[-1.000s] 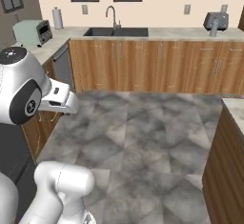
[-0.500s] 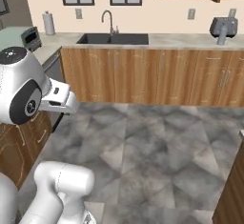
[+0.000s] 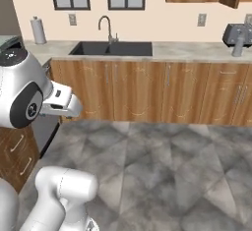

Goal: There is a tray on the dining counter. Grab the cup, mug, and pitcher and place them on the tray. The pitcher may be placed next to the tray if it cannot fit the tray.

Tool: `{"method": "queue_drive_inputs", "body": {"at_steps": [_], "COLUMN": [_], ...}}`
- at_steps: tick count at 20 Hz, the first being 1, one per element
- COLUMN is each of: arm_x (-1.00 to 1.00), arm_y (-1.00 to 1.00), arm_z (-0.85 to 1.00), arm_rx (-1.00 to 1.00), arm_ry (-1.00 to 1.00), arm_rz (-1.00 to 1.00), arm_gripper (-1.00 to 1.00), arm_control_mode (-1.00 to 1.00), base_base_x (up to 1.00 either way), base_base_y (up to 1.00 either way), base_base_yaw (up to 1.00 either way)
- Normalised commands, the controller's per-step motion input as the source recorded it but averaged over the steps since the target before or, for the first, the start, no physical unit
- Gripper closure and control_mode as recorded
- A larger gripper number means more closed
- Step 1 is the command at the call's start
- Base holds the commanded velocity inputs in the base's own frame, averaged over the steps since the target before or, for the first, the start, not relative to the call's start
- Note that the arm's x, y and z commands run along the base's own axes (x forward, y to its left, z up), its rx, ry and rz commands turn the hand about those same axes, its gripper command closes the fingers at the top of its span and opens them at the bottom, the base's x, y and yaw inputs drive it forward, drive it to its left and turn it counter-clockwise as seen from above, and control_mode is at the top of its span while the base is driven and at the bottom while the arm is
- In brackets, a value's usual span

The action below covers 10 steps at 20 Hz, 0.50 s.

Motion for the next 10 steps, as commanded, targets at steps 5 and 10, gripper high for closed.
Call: {"method": "queue_drive_inputs", "body": {"at_steps": [5, 10], "arm_x": [0.00, 0.00], "arm_y": [0.00, 0.00], "arm_z": [0.00, 0.00], "arm_rx": [0.00, 0.00], "arm_ry": [0.00, 0.00], "arm_rz": [0.00, 0.00], "arm_gripper": [-1.00, -1.00], "arm_control_mode": [1.00, 1.00], "base_base_x": [1.00, 1.00], "base_base_y": [-0.21, -0.37], "base_base_yaw": [0.00, -0.10]}}
